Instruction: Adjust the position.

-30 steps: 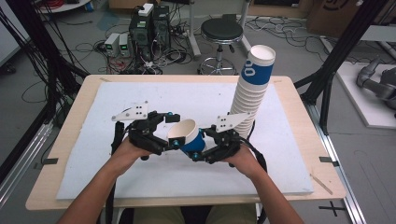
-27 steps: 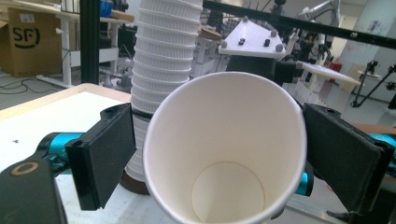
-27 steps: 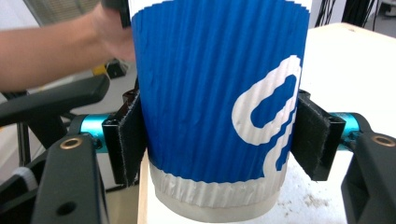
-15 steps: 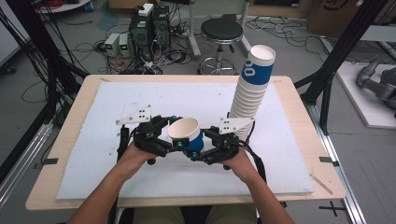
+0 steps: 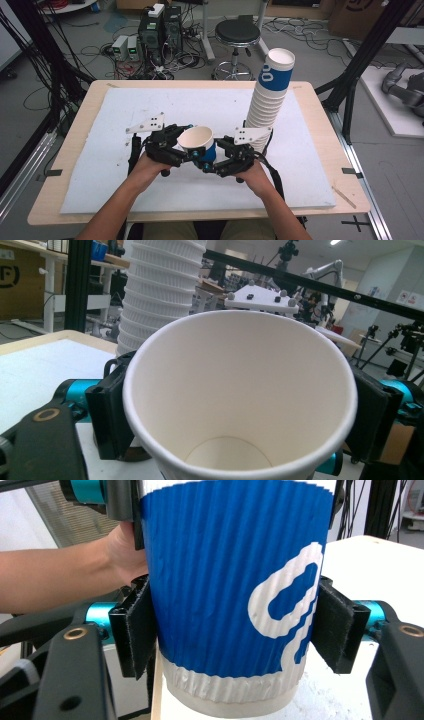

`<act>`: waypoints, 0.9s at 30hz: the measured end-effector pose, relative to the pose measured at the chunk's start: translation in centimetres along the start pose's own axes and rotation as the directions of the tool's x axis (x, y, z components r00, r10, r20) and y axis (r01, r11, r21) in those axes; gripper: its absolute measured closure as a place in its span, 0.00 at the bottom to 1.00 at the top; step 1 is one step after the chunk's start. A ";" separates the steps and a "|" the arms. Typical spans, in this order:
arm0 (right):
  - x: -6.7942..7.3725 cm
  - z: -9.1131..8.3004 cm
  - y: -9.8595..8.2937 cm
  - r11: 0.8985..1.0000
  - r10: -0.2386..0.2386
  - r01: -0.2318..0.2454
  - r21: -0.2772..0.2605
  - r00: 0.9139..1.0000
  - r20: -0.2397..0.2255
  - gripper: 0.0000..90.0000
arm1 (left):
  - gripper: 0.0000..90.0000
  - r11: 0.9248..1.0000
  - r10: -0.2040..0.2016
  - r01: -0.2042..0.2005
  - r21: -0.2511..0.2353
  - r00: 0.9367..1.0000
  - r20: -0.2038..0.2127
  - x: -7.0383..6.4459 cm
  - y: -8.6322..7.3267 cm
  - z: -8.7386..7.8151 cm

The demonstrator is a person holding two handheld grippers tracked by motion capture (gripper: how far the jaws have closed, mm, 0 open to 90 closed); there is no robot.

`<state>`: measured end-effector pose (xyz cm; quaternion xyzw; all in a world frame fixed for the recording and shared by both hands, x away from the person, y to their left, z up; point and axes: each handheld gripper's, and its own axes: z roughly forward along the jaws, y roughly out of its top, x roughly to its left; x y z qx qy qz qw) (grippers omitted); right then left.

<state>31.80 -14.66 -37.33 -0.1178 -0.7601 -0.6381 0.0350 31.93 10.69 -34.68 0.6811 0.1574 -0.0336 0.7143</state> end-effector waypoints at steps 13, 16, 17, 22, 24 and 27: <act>0.0 0.0 0.0 1.000 0.016 -0.016 0.005 0.999 0.044 0.21 | 0.29 0.999 0.038 -0.037 0.038 0.999 -0.032 -0.2 0.8 -0.1; 0.0 -0.7 0.1 0.999 0.019 -0.022 0.032 0.997 0.073 0.21 | 0.29 0.997 0.061 -0.058 0.042 0.996 -0.060 -0.1 1.2 -0.8; 0.1 -0.9 0.2 0.999 0.013 -0.017 0.046 0.996 0.088 0.21 | 0.29 0.997 0.065 -0.062 0.042 0.995 -0.073 0.0 1.4 -1.1; 0.8 -2.2 0.7 0.988 -0.062 0.043 0.149 0.990 0.126 0.21 | 0.29 0.995 0.096 -0.090 0.045 0.981 -0.170 0.5 1.9 -2.7; 1.1 -2.8 0.9 0.979 -0.093 0.069 0.190 0.988 0.123 0.21 | 0.29 0.994 0.107 -0.099 0.047 0.972 -0.209 0.7 2.1 -3.3; 1.5 -3.9 1.1 0.975 -0.115 0.082 0.206 0.982 0.151 0.21 | 0.29 0.993 0.119 -0.111 0.044 0.953 -0.280 0.9 2.3 -4.2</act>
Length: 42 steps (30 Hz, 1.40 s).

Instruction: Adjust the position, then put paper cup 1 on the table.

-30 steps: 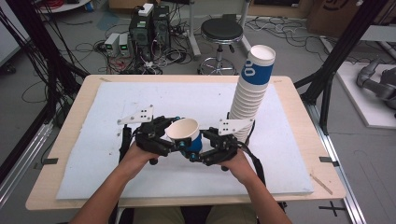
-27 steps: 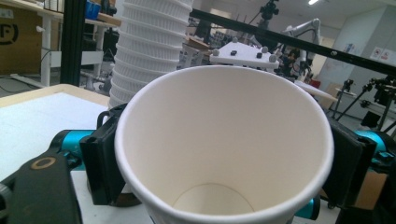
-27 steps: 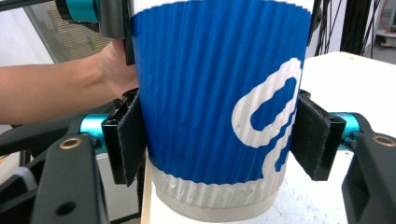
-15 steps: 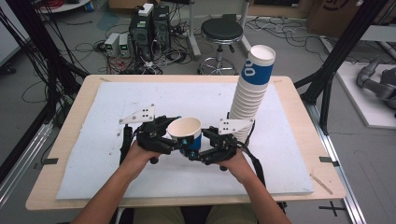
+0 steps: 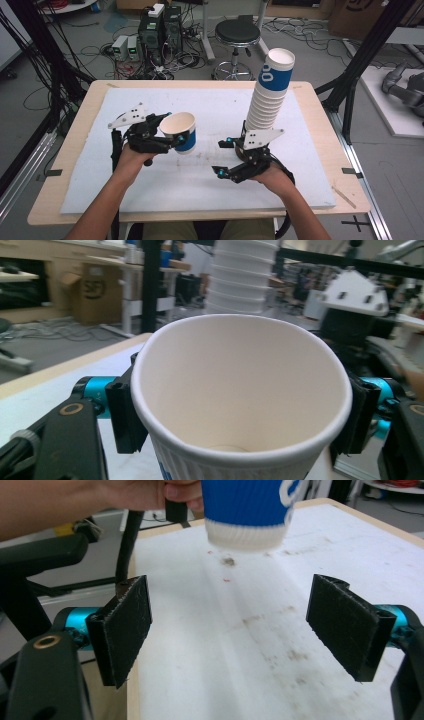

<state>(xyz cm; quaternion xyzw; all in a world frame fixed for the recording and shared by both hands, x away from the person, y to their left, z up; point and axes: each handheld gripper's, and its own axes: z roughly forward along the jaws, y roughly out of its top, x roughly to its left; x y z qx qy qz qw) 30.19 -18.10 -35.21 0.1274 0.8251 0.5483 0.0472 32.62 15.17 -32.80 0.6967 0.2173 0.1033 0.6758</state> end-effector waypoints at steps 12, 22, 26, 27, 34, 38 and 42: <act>0.1 -5.9 -1.5 0.999 0.040 -0.037 -0.026 0.994 0.099 0.21 | 0.27 0.999 0.005 -0.013 -0.039 0.982 -0.191 2.6 -1.0 -3.1; 0.3 -8.5 -1.9 0.999 0.028 -0.020 -0.047 0.985 0.172 0.21 | 0.27 0.996 0.014 -0.035 -0.077 0.965 -0.261 3.6 -1.3 -4.5; 0.4 -9.1 -2.4 0.999 0.030 -0.023 -0.038 0.979 0.203 0.21 | 0.27 0.995 0.020 -0.045 -0.084 0.959 -0.284 4.4 -1.4 -4.8; 0.4 -9.2 -2.6 0.999 0.035 -0.027 -0.038 0.978 0.205 0.21 | 0.27 0.995 0.025 -0.051 -0.083 0.957 -0.289 4.6 -1.5 -4.9; 0.2 -9.7 -3.4 0.997 0.054 -0.037 -0.074 0.971 0.231 0.21 | 0.26 0.994 0.037 -0.067 -0.083 0.945 -0.325 6.9 -2.3 -4.9; 0.0 -9.9 -4.0 0.995 0.070 -0.051 -0.087 0.971 0.230 0.21 | 0.26 0.996 0.035 -0.061 -0.064 0.936 -0.351 8.0 -3.0 -4.6; -0.4 -9.6 -4.9 0.995 0.076 -0.059 -0.081 0.969 0.234 0.21 | 0.25 0.998 0.013 -0.033 -0.047 0.924 -0.381 8.5 -3.7 -4.3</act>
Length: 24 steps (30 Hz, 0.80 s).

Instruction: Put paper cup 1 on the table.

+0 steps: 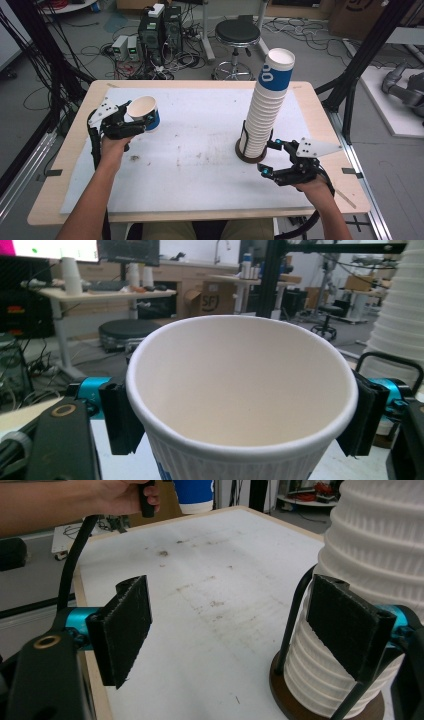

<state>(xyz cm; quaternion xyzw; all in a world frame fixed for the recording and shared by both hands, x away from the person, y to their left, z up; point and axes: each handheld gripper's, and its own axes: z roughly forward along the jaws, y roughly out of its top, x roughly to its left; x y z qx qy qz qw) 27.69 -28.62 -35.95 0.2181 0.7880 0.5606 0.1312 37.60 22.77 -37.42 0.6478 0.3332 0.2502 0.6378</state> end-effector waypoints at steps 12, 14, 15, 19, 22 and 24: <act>0.9 1.0 0.0 1.000 -0.027 0.027 0.009 0.999 -0.028 0.21 | 0.24 0.993 -0.028 0.042 0.107 0.991 -0.130 2.5 -3.8 0.6; 0.9 1.0 0.0 1.000 -0.023 0.023 0.005 0.999 -0.029 0.21 | 0.24 0.991 -0.004 0.026 0.132 0.987 -0.160 2.7 -4.1 0.8; 0.9 1.0 0.0 1.000 -0.022 0.022 0.005 0.999 -0.028 0.21 | 0.24 0.990 0.002 0.022 0.137 0.985 -0.175 2.8 -4.2 0.9; 0.7 1.0 -0.2 1.000 -0.013 0.013 0.007 0.999 -0.030 0.21 | 0.24 0.980 0.023 0.017 0.198 0.980 -0.200 3.0 -4.7 1.2; 0.5 0.8 -0.4 1.000 -0.008 0.008 0.001 1.000 -0.022 0.21 | 0.24 0.974 0.040 0.009 0.224 0.976 -0.214 3.1 -4.8 1.3; 0.4 0.6 -0.5 1.000 -0.007 0.007 0.000 1.000 -0.019 0.21 | 0.24 0.967 0.050 0.007 0.255 0.975 -0.217 3.1 -5.0 1.5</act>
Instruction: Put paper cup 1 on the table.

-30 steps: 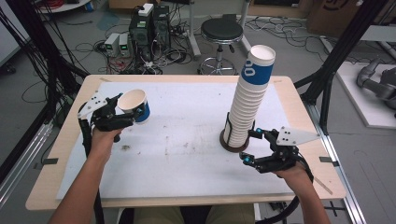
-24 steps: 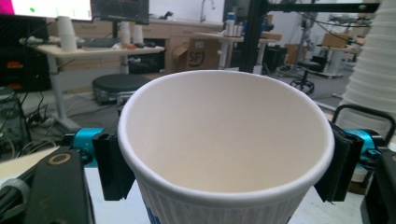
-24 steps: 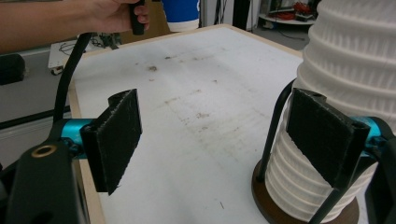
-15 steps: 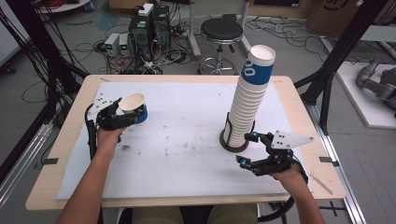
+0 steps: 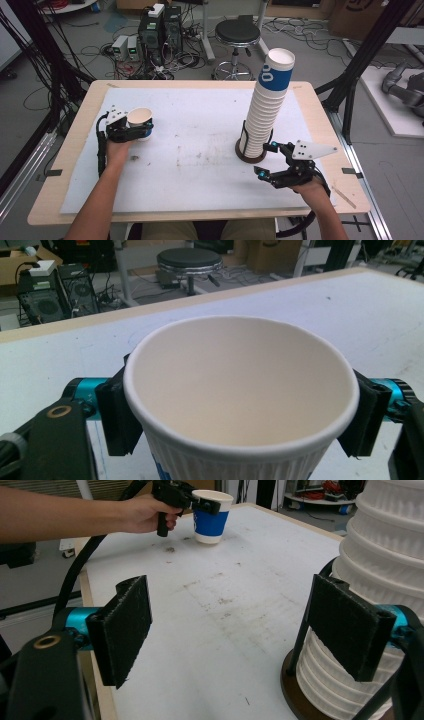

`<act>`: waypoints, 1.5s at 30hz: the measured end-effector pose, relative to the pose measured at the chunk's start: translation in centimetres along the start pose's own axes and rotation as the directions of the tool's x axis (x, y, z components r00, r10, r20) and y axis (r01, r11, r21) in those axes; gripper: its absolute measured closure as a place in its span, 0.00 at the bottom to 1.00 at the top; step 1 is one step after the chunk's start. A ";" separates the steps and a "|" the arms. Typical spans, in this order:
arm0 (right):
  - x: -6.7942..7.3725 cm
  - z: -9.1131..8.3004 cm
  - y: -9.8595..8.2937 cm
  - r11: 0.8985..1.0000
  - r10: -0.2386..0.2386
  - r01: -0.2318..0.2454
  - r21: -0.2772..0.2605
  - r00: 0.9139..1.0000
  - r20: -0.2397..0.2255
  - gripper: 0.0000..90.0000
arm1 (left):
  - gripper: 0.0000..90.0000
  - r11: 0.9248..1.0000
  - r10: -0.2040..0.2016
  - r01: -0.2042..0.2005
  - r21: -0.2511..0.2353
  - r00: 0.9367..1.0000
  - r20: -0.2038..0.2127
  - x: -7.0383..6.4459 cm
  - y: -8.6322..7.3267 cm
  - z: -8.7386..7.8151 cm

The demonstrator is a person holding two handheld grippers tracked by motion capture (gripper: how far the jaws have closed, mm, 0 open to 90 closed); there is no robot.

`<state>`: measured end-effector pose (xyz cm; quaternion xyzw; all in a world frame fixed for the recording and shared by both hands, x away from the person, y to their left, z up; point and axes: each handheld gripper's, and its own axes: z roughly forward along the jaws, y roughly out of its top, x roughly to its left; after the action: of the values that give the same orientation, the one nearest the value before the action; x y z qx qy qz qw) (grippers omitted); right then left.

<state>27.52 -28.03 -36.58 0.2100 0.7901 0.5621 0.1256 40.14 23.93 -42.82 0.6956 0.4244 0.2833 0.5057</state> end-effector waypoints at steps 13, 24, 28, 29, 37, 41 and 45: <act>-0.2 -0.2 -0.2 1.000 0.009 -0.009 -0.001 1.000 0.001 0.21 | 0.22 0.999 0.009 -0.008 0.052 1.000 -0.029 -0.6 -0.6 -1.4; -0.2 -0.2 -0.3 1.000 0.014 -0.014 0.004 1.000 -0.003 0.21 | 0.18 0.998 -0.016 0.017 0.053 1.000 -0.020 -0.5 -1.0 -3.6; -0.3 -0.1 -0.4 1.000 0.018 -0.018 0.010 1.000 -0.010 0.21 | 0.18 0.999 0.001 -0.001 0.039 1.000 -0.003 -0.5 -1.1 -4.3; -0.3 -0.1 -0.4 1.000 0.019 -0.019 0.010 1.000 -0.008 0.21 | 0.18 0.999 0.002 -0.001 0.046 1.000 -0.006 -0.5 -1.2 -4.3; -0.3 0.1 -0.3 1.000 0.014 -0.014 0.010 1.000 -0.013 0.21 | 0.18 0.997 -0.021 0.021 0.071 1.000 -0.004 -0.6 -1.6 -4.1; -0.3 0.2 -0.3 1.000 0.015 -0.014 0.013 1.000 -0.017 0.21 | 0.18 0.997 -0.023 0.023 0.080 1.000 -0.003 -0.7 -1.9 -4.3; -0.3 0.1 -0.3 1.000 0.014 -0.014 0.012 1.000 -0.019 0.21 | 0.18 0.996 -0.024 0.025 0.085 1.000 -0.005 -0.8 -2.2 -4.6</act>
<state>27.78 -28.13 -36.89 0.2111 0.7930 0.5602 0.1129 35.34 25.67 -43.39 0.7108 0.4455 0.2601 0.4782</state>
